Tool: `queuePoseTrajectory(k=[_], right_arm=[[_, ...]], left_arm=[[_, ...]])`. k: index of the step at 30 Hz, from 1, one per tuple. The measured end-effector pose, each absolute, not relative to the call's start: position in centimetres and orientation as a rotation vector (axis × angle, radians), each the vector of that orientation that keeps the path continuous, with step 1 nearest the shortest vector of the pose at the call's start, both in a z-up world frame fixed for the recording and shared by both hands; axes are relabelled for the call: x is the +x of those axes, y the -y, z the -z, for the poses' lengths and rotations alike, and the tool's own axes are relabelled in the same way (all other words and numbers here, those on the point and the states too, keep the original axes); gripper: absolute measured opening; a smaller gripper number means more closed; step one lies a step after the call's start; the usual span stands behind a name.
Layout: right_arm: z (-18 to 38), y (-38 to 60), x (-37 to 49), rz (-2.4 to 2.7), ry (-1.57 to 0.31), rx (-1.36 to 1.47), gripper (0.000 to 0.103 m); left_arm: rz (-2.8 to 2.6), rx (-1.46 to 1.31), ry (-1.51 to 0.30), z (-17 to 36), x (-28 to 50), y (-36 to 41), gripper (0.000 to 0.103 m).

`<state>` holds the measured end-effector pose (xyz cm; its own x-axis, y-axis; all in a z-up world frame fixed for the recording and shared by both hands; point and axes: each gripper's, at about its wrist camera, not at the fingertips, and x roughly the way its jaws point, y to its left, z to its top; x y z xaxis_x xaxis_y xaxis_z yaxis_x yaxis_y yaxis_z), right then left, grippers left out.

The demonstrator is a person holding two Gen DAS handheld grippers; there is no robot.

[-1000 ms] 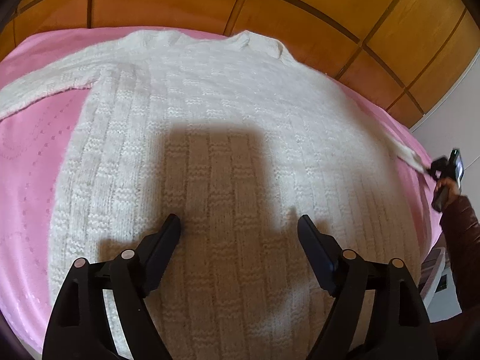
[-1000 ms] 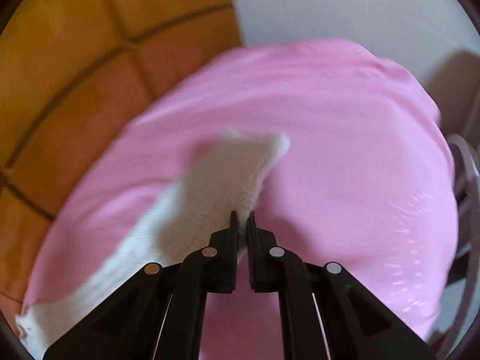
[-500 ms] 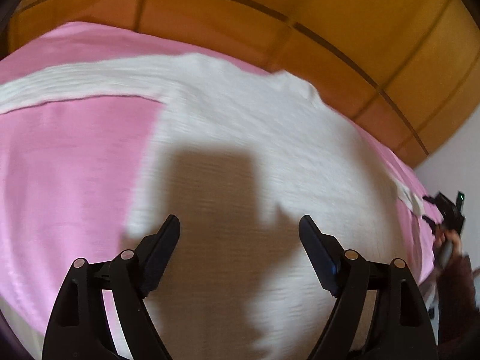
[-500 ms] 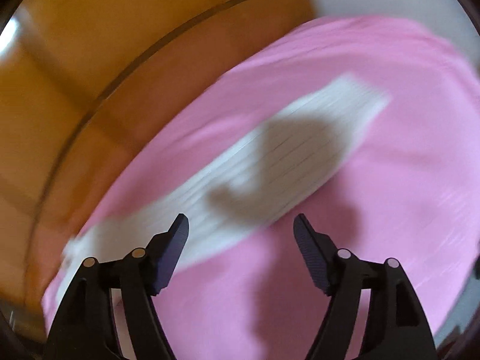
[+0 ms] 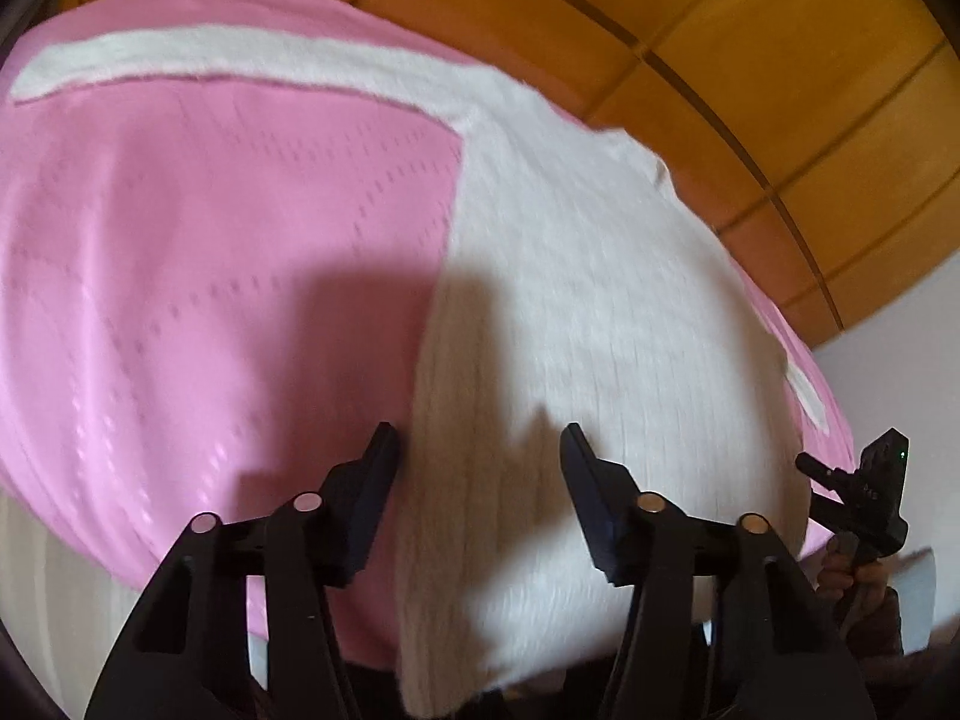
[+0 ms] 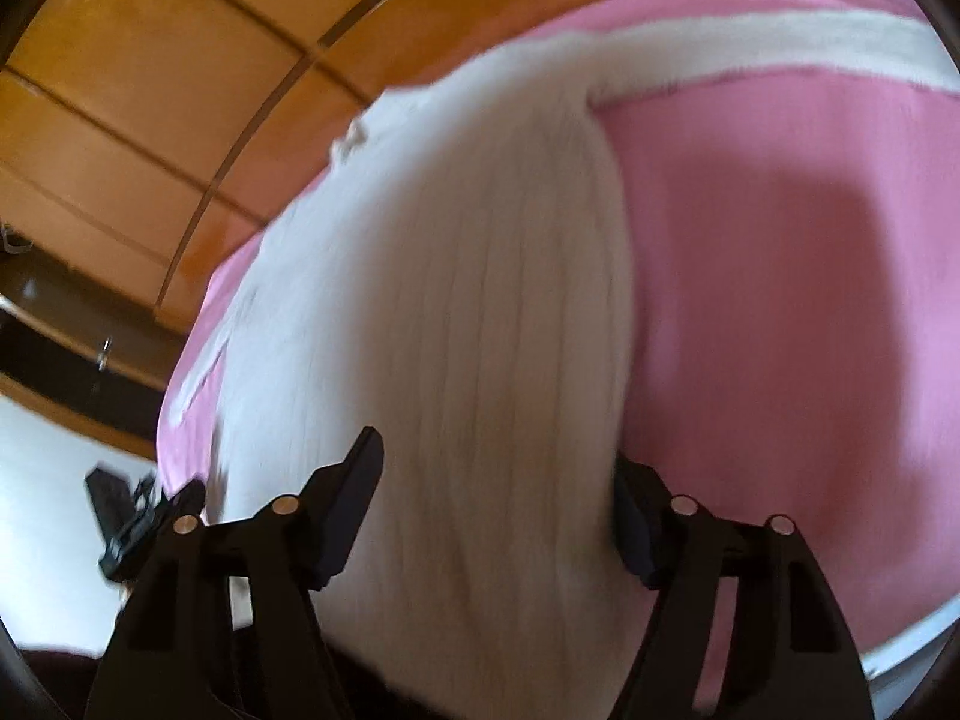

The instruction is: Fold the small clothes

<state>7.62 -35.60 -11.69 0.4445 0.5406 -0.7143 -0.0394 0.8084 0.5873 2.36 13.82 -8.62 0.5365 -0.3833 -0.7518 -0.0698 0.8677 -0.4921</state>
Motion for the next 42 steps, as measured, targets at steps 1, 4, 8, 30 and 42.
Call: queuePoseTrajectory(k=[1, 4, 8, 30, 42], right_arm=[[11.8, 35.4, 6.8, -0.393, -1.071, 0.537, 0.062], [12.2, 34.3, 4.5, -0.416, -1.108, 0.516, 0.039], [11.1, 34.4, 3.9, -0.389, -1.108, 0.461, 0.01], [12.6, 53.7, 10.2, 0.163, -0.828, 0.887, 0.053], [13.6, 64.4, 20.3, 0.481, -0.705, 1.044, 0.017]], left_arm=[[0.199, -0.5, -1.001, 8.8, 2.2, -13.5, 0.041], [0.188, -0.487, -1.01, 9.2, 2.0, -13.5, 0.015], [0.204, -0.469, -0.985, 8.3, 1.4, -13.6, 0.008], [0.219, -0.31, -0.898, 4.2, 5.1, -9.4, 0.066], [0.292, -0.234, -1.001, 6.7, 7.9, -4.5, 0.066]])
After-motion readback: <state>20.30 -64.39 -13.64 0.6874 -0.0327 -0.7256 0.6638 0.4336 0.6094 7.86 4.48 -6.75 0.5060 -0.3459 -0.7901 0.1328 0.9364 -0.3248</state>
